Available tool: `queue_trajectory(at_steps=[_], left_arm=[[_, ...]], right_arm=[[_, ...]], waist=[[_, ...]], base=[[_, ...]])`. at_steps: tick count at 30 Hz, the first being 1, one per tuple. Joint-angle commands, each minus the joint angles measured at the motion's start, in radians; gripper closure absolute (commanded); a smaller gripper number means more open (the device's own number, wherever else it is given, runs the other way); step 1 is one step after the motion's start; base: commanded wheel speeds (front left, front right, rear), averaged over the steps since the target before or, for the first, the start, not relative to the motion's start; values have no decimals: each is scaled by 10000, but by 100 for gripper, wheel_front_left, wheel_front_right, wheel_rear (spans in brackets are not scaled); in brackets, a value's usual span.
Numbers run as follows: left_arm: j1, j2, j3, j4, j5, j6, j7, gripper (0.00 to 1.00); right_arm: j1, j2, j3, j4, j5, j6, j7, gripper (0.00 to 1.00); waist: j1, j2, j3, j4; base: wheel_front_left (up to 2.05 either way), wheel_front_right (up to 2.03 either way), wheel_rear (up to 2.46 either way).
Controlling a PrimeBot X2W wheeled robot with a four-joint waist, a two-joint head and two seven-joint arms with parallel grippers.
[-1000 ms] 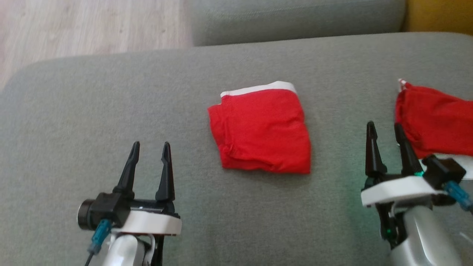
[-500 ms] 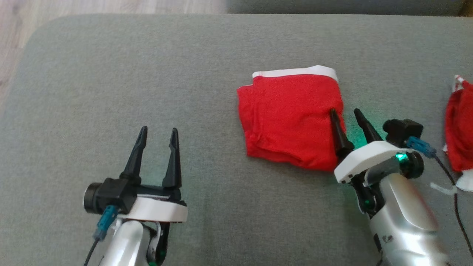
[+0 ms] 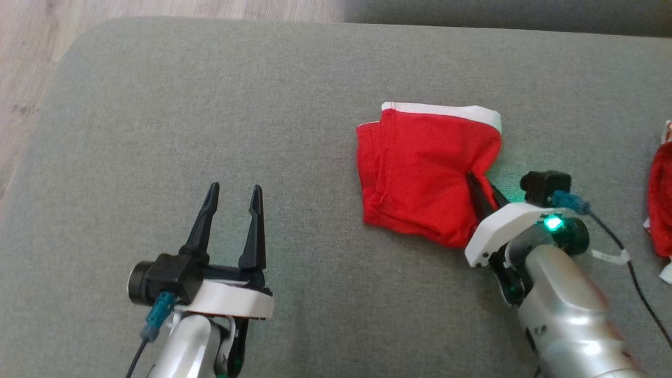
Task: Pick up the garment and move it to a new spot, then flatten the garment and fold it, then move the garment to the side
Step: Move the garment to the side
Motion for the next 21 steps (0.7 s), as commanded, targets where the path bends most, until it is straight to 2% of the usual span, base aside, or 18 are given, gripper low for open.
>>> queue_trajectory(at_steps=[1,6,12,16,21], left_arm=[[-227,21,312,-238,21,66,-51,0],[91,21,423,-220,137,42,-51,0],[271,20,326,-341,83,127,-51,0],[358,20,360,-386,90,176,-51,0],[309,20,401,-445,168,132,-51,0]], right_arm=[[-86,166,284,-33,-221,-7,-218,100],[-204,164,64,140,-1445,-7,-1019,100],[-58,-219,-114,-619,-2603,-7,-965,100],[132,-966,168,-1602,-2883,-7,-285,100],[412,-2504,472,-3155,-2689,-7,838,100]], waist=[[0,0,-128,-92],[0,0,-716,-584],[0,0,-1086,-1257],[0,0,-1157,-1752],[0,0,-922,-2218]], base=[[0,0,0],[0,0,0],[0,0,0],[0,0,0],[0,0,0]])
